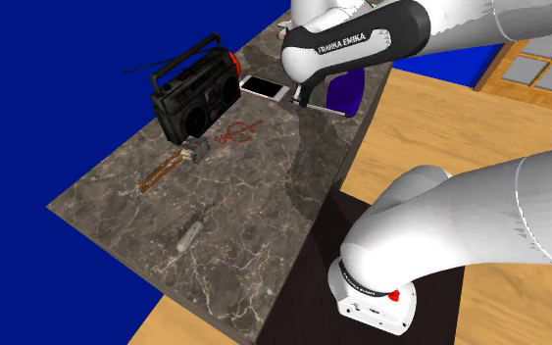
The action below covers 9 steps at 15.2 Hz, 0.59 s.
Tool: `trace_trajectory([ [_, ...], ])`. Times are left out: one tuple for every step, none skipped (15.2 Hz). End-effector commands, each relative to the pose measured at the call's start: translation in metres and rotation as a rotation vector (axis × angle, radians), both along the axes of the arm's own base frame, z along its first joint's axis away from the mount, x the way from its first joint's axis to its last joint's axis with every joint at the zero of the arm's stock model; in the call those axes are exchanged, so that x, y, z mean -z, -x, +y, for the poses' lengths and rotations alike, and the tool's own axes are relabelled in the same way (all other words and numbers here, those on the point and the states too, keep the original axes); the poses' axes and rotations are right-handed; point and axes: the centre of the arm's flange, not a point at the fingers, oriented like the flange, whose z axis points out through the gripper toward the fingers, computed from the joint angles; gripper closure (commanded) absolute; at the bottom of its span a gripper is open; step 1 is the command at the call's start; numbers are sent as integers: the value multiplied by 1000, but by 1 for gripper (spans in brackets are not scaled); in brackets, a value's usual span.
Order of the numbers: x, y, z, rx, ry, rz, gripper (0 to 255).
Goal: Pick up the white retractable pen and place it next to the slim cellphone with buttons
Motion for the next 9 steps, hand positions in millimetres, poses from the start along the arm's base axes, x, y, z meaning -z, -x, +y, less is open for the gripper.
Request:
trace_trajectory([
  [2, 3, -21, -1, 1, 1, 255],
  [7, 3, -21, -1, 1, 1, 255],
  [12, 3, -21, -1, 1, 1, 255],
  [18, 3, -21, -1, 1, 1, 255],
  [23, 3, -21, -1, 1, 1, 255],
  [28, 3, -21, -1, 1, 1, 255],
  [33, 3, -21, -1, 1, 1, 255],
  [39, 3, -21, -1, 1, 1, 255],
  [44, 3, -21, -1, 1, 1, 255],
])
